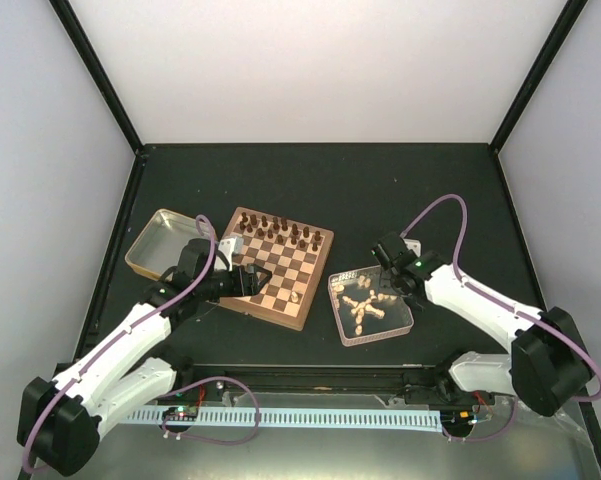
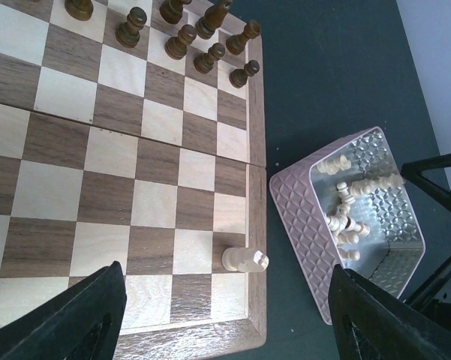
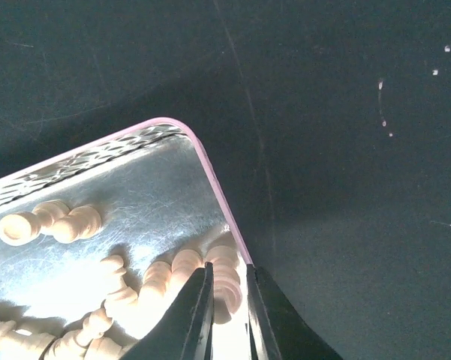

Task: Set up the chess pieces on the board
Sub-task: Adjust the chess piece in the storage box.

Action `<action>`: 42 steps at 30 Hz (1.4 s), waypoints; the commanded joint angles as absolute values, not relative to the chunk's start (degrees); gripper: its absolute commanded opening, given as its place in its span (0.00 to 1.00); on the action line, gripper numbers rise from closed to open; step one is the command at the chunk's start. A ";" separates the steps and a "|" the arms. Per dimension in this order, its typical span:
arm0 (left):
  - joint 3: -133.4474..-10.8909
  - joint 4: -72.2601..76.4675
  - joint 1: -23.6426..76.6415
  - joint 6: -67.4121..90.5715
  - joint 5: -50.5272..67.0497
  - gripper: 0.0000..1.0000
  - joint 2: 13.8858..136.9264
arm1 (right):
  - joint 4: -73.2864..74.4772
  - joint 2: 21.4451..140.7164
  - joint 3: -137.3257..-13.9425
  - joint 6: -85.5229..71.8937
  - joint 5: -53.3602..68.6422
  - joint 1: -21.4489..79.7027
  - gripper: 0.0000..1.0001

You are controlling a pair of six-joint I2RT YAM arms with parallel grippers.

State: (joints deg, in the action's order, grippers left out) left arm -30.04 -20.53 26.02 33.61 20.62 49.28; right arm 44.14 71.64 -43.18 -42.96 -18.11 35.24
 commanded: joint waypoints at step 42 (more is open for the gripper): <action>-32.43 -20.69 26.37 32.43 18.76 0.76 49.13 | 45.25 74.28 -43.03 -43.04 -20.04 35.55 0.13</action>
State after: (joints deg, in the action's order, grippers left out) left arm -30.09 -20.71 26.02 33.17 19.59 49.25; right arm 41.60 75.40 -42.94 -42.35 -17.74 35.29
